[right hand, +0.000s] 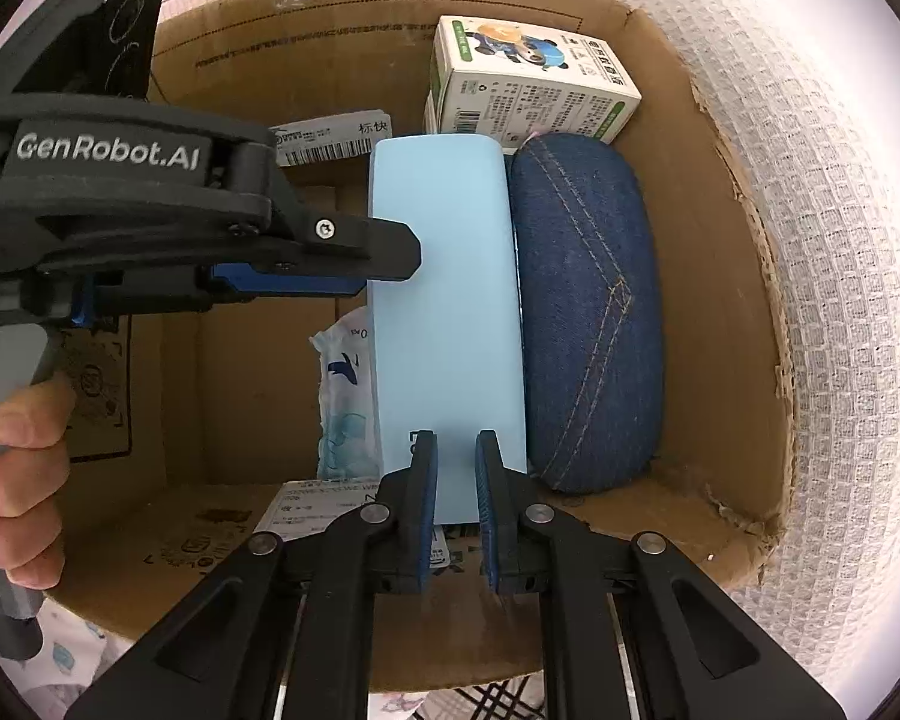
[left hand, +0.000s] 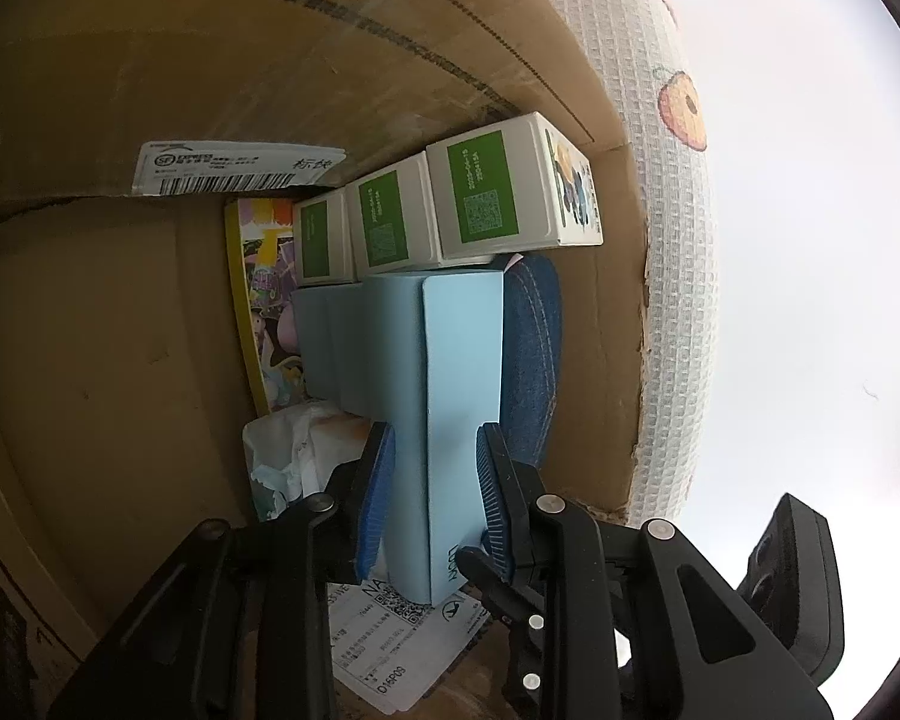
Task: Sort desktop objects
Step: 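Open both grippers to release the LUCKY pencil case in the box, then withdraw both grippers up and away from the box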
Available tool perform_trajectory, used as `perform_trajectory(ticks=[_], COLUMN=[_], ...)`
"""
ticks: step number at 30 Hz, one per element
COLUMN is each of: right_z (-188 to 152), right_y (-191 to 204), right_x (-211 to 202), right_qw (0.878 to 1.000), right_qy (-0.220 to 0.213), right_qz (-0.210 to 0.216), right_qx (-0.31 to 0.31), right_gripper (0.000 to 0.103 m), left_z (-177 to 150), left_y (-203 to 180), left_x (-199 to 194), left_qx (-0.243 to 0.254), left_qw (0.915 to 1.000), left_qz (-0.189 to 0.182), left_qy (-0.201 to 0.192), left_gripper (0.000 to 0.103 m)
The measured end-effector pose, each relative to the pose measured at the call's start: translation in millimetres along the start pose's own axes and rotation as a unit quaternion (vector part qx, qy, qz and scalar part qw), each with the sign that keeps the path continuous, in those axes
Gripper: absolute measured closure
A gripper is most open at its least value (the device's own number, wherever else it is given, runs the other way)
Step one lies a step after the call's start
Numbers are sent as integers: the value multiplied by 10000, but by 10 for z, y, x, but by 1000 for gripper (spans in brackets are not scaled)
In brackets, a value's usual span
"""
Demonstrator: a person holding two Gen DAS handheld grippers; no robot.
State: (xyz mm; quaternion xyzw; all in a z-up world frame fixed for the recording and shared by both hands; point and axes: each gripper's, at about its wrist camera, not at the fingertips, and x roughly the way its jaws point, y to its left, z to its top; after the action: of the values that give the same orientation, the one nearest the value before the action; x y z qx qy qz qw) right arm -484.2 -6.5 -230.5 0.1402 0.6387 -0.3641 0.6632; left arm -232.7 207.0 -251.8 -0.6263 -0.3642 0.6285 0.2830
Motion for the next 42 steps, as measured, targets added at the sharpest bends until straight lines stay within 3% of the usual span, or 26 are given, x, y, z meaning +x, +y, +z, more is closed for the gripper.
perform_trajectory(ticks=[6,12,16,23,24,26,28,30,32,33,36,37,38,39,42], right_z=[-48,-60,-25,-22,-65,-85,-234,-242,-290,-317,-361,-366,-376,-379,-400], right_y=[44,66,116,349,328,411,555,577,620,637,663,664,666,669,690], right_x=[-101,-315,-415,-530,-526,-515,-625,-609,-673,-715,-733,-717,-712,-709,-715], right_qw=[9990,9967,9956,9918,9915,9908,9900,9890,9880,9878,9885,9892,9901,9904,9905], right_qy=[-340,-687,-760,-1011,-1040,-1109,-1155,-1224,-1312,-1350,-1352,-1328,-1283,-1273,-1299], right_qz=[-294,-417,-555,-702,-689,-695,-732,-754,-730,-698,-627,-591,-551,-525,-459], right_qx=[-29,93,19,-355,-365,-354,-355,-354,-354,-335,-240,-190,-124,-96,12], right_gripper=[93,93,93,93,93,93,93,93,93,93,93,93,93,93,93], left_z=[-67,-152,-204,-408,-389,-441,-402,-444,-505,-551,-760,-853,-910,-968,-1033], left_y=[-37,-139,-196,-402,-245,-213,-202,-203,-228,-260,-368,-381,-374,-351,-201], left_x=[-130,-462,-690,-950,-1166,-1278,-1241,-1261,-1347,-1394,-1522,-1604,-1661,-1751,-2029], left_qx=[-11,233,450,906,1004,1207,1439,1722,2075,2387,3307,3489,3571,3565,3187], left_qw=[9993,9981,9973,9910,9900,9876,9831,9768,9641,9518,9021,8910,8877,8908,9118], left_qz=[386,540,554,867,870,889,1028,1140,1374,1564,2180,2265,2215,2077,1604], left_qy=[-24,-187,-194,-458,-477,-469,-475,-575,-924,-1122,-1711,-1820,-1879,-1903,-2031], left_gripper=[68,54,52,53,56,72,84,90,90,90,90,90,90,89,87])
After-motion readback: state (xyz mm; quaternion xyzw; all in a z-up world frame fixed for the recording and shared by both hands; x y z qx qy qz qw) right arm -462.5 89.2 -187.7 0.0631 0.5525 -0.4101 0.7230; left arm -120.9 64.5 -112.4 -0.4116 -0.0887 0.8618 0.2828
